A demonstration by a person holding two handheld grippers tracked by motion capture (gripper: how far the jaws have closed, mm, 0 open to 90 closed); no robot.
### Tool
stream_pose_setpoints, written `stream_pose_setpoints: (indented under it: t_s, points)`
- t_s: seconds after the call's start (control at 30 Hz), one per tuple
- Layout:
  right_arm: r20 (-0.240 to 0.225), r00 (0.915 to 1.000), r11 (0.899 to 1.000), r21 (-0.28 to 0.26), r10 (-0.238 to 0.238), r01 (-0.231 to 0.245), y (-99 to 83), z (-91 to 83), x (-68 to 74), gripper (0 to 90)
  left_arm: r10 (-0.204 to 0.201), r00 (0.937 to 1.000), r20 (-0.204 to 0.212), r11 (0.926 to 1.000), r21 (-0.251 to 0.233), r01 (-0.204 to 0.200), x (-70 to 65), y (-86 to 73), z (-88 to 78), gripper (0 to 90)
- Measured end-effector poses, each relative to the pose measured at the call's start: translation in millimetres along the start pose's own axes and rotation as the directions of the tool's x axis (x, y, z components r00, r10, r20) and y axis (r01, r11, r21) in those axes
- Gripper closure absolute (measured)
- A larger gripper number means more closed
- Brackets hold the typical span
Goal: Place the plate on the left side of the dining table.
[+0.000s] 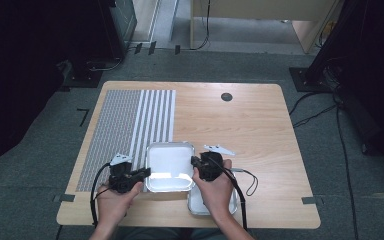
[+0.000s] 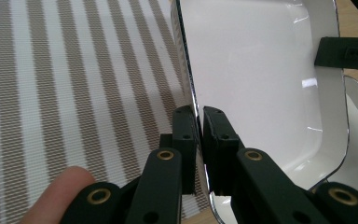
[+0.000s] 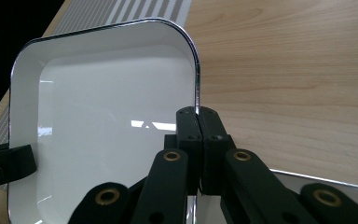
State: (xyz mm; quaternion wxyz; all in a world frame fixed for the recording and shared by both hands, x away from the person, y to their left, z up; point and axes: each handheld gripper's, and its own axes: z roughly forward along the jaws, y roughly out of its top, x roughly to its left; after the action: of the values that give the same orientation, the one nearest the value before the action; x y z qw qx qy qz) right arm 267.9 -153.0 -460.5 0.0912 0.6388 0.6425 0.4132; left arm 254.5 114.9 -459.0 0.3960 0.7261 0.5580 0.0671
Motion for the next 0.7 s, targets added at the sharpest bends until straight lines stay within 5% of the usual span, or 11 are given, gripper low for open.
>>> stream_pose_setpoints:
  t_s: [0.7]
  points:
    - [-0.042, 0.9991, 1.0, 0.015, -0.011, 0.011, 27.9, 58.6, 67.8, 90.0, -0.09, 0.9937, -0.067, 0.9934, -0.078, 0.084, 75.5, 25.6, -22.1, 88.6]
